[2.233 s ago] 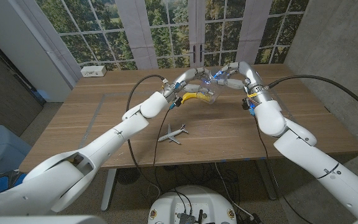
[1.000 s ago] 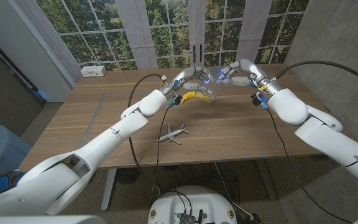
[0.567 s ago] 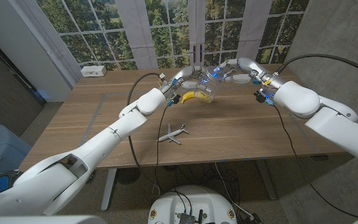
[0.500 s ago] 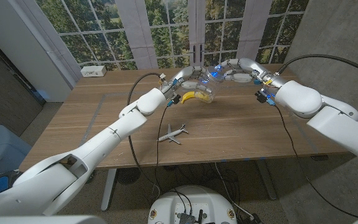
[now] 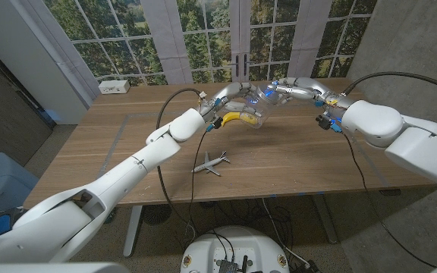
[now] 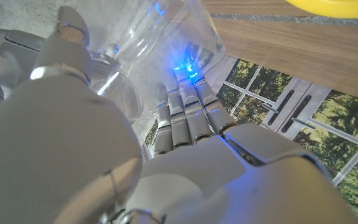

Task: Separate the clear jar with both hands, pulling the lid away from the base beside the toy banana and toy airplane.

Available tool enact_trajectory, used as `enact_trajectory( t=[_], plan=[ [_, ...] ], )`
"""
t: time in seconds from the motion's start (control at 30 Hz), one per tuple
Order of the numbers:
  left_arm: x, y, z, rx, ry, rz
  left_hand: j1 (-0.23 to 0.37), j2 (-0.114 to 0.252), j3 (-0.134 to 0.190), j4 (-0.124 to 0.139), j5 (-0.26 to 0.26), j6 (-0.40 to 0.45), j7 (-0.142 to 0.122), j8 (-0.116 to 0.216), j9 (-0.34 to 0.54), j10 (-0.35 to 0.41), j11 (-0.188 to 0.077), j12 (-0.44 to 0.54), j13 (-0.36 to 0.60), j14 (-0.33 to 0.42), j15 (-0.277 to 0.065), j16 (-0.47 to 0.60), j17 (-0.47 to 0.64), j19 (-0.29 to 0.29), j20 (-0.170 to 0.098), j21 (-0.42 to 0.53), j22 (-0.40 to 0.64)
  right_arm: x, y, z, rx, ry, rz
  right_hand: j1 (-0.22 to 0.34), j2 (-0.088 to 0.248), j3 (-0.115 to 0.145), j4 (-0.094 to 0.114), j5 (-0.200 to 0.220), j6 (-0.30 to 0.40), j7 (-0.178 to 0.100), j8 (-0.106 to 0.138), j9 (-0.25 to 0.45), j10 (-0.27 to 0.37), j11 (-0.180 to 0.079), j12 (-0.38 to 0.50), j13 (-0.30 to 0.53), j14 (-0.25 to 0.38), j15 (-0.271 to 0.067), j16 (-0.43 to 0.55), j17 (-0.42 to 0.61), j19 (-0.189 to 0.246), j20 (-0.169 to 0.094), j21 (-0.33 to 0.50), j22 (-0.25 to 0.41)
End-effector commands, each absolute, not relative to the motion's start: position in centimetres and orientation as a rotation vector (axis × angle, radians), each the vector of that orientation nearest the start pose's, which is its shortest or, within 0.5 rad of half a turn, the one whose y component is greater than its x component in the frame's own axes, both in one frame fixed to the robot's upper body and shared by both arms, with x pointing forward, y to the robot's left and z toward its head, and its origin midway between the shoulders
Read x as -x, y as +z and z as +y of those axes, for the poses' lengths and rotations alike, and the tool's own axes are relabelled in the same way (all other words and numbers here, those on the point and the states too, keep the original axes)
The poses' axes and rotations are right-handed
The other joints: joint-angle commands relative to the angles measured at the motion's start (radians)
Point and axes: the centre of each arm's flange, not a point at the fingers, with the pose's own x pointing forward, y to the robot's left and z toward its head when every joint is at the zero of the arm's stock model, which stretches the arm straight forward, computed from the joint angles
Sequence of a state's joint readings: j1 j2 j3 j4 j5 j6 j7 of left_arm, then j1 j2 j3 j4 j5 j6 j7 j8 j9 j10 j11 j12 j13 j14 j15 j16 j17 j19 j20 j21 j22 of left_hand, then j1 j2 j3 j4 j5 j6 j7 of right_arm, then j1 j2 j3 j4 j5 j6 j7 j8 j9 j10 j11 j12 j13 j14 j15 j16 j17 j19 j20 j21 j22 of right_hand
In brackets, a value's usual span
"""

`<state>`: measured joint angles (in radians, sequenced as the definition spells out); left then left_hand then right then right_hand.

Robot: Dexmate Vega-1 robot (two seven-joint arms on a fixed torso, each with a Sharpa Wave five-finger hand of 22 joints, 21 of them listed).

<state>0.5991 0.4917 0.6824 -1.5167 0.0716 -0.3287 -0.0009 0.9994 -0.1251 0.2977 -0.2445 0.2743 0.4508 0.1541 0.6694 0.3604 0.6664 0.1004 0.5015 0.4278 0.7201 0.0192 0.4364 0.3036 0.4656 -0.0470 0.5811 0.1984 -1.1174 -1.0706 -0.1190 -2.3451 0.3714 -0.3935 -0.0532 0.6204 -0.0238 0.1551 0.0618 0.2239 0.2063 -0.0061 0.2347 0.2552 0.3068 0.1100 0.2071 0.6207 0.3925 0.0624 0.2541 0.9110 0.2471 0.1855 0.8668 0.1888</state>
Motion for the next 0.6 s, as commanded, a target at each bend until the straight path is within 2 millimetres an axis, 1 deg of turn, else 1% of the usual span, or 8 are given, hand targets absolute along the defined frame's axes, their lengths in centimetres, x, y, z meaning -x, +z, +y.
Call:
enact_trajectory(
  t=[0.03, 0.07, 0.23, 0.3, 0.33, 0.43, 0.53, 0.6],
  plan=[
    [-57.8, 7.0, 7.7, -0.868, -0.406, -1.072, 0.209, 0.214, 0.067, 0.068, 0.004, 0.389, -0.209, 0.041, 0.007, 0.446, -0.304, 0.001, 0.109, 0.087, -0.262, 0.004, 0.008, -0.006, -0.013, 0.007, 0.004, -43.5, 8.1, -22.5, 0.91, 0.023, -0.515, -0.041, -0.009, -0.019, 0.004, -0.028, -0.057, -0.006, -0.025, -0.003, -0.017, 0.022, -0.008, -0.006, 0.005, 0.013, -0.004, -0.01, 0.041, -0.002, 0.014, 0.004],
    [-57.7, 6.9, 7.7, -0.874, -0.402, -1.077, 0.209, 0.214, 0.067, 0.068, 0.004, 0.39, -0.209, 0.041, 0.007, 0.446, -0.304, 0.0, 0.109, 0.086, -0.262, 0.004, 0.009, -0.006, -0.013, 0.007, 0.004, -43.4, 8.2, -22.4, 0.917, 0.007, -0.512, -0.048, -0.011, -0.022, 0.004, -0.032, -0.064, -0.002, -0.027, -0.004, -0.027, 0.026, -0.011, -0.007, 0.008, 0.014, -0.003, -0.013, 0.059, -0.007, 0.02, 0.004],
    [-57.7, 6.9, 7.6, -0.897, -0.381, -1.094, 0.21, 0.214, 0.066, 0.068, 0.004, 0.39, -0.211, 0.04, 0.007, 0.447, -0.304, -0.001, 0.112, 0.086, -0.262, 0.005, 0.012, -0.007, -0.013, 0.009, 0.004, -43.0, 8.5, -22.1, 0.93, -0.081, -0.502, -0.052, -0.012, -0.024, -0.005, -0.038, -0.058, -0.006, -0.022, -0.007, -0.061, 0.032, -0.019, -0.013, -0.02, 0.025, -0.015, -0.024, 0.074, -0.009, 0.022, 0.005],
    [-57.7, 6.8, 7.6, -0.903, -0.374, -1.101, 0.21, 0.213, 0.066, 0.068, 0.004, 0.393, -0.213, 0.04, 0.006, 0.447, -0.303, -0.002, 0.114, 0.085, -0.262, 0.005, 0.013, -0.007, -0.013, 0.01, 0.004, -42.9, 8.7, -21.8, 0.951, -0.106, -0.478, -0.047, -0.006, -0.02, -0.013, -0.039, -0.031, -0.022, -0.011, -0.008, -0.045, 0.032, -0.01, -0.018, 0.006, 0.02, -0.005, -0.03, 0.096, -0.009, 0.029, 0.005],
    [-57.6, 6.8, 7.6, -0.905, -0.371, -1.104, 0.21, 0.213, 0.065, 0.068, 0.004, 0.393, -0.214, 0.039, 0.005, 0.447, -0.303, -0.002, 0.114, 0.085, -0.262, 0.005, 0.013, -0.007, -0.013, 0.011, 0.004, -42.9, 8.8, -21.6, 0.966, -0.113, -0.464, -0.044, -0.002, -0.018, -0.018, -0.039, -0.017, -0.027, -0.006, -0.009, -0.039, 0.032, -0.007, -0.02, 0.024, 0.017, 0.002, -0.033, 0.117, -0.017, 0.036, 0.006],
    [-57.7, 6.8, 7.5, -0.903, -0.368, -1.108, 0.211, 0.213, 0.065, 0.068, 0.004, 0.395, -0.217, 0.038, 0.004, 0.447, -0.303, -0.003, 0.116, 0.085, -0.262, 0.005, 0.015, -0.008, -0.013, 0.012, 0.003, -43.1, 9.1, -21.3, 0.997, -0.106, -0.408, -0.045, 0.006, -0.016, -0.025, -0.04, 0.013, -0.043, 0.004, -0.009, -0.02, 0.038, 0.001, -0.025, 0.053, 0.012, 0.014, -0.038, 0.14, -0.024, 0.044, 0.007],
    [-57.8, 6.9, 7.5, -0.901, -0.367, -1.111, 0.212, 0.213, 0.065, 0.068, 0.004, 0.395, -0.216, 0.037, 0.003, 0.447, -0.303, -0.004, 0.118, 0.084, -0.262, 0.005, 0.017, -0.009, -0.013, 0.013, 0.003, -43.5, 9.5, -21.0, 1.036, -0.079, -0.339, -0.052, 0.006, -0.018, -0.025, -0.042, 0.007, -0.063, 0.001, -0.01, -0.016, 0.039, 0.003, -0.026, 0.057, 0.014, 0.016, -0.041, 0.136, -0.023, 0.043, 0.008],
    [-57.8, 6.9, 7.5, -0.905, -0.365, -1.116, 0.212, 0.214, 0.065, 0.068, 0.004, 0.393, -0.217, 0.037, 0.004, 0.447, -0.303, -0.005, 0.119, 0.083, -0.262, 0.004, 0.017, -0.009, -0.013, 0.014, 0.003, -43.8, 9.7, -20.8, 1.061, -0.047, -0.292, -0.063, 0.006, -0.023, -0.023, -0.043, -0.003, -0.07, -0.005, -0.01, -0.016, 0.04, 0.003, -0.028, 0.054, 0.016, 0.014, -0.044, 0.111, -0.017, 0.033, 0.008]
  ],
)
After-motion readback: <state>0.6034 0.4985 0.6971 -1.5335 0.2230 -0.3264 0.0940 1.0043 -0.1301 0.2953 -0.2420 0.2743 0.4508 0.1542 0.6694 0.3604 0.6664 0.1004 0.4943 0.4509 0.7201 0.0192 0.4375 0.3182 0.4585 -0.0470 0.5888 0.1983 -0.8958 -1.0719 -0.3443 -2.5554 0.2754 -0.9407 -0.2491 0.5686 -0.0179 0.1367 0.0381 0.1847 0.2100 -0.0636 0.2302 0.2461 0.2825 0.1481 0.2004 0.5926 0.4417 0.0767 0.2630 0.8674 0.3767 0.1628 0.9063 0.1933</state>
